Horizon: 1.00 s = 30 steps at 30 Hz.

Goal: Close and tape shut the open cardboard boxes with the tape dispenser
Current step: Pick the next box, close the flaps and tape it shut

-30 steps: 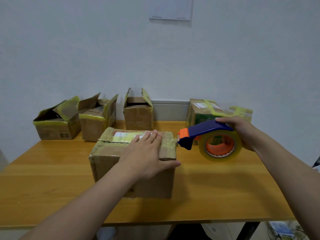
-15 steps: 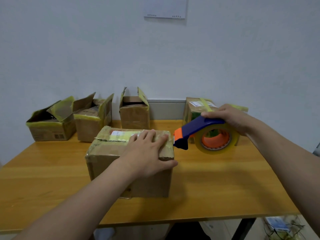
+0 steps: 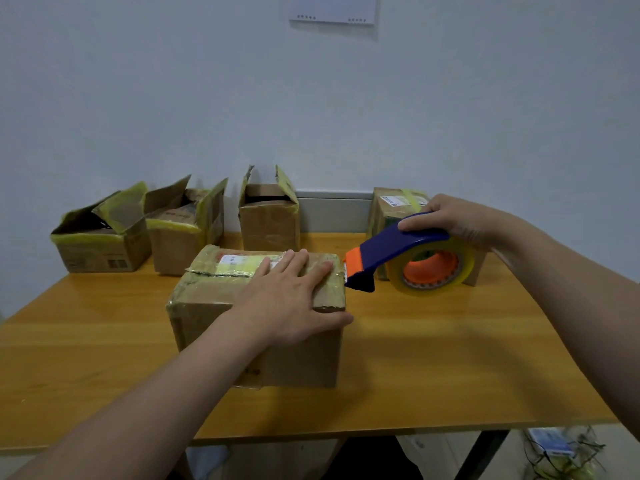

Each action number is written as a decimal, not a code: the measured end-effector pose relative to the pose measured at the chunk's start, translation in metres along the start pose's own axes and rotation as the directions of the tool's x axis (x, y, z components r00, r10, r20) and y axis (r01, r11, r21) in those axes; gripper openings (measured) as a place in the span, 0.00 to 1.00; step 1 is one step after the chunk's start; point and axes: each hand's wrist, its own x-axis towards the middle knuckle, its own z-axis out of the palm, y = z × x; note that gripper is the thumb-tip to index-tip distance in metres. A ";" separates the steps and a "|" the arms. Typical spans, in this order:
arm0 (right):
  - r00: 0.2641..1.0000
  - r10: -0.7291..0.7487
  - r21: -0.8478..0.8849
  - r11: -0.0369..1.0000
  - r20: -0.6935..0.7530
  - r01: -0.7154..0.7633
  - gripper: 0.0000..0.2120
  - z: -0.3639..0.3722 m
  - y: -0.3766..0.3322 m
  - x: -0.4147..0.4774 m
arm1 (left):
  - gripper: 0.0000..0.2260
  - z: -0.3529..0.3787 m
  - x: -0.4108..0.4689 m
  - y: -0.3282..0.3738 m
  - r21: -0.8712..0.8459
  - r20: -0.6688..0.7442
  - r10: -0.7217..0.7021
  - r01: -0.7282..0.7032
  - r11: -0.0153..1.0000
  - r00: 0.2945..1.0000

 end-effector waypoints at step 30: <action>0.990 0.133 -0.437 0.889 -0.042 -0.138 0.26 0.051 0.019 0.023 | 0.38 0.009 -0.004 0.001 0.061 -0.171 0.147 -0.138 0.989 0.974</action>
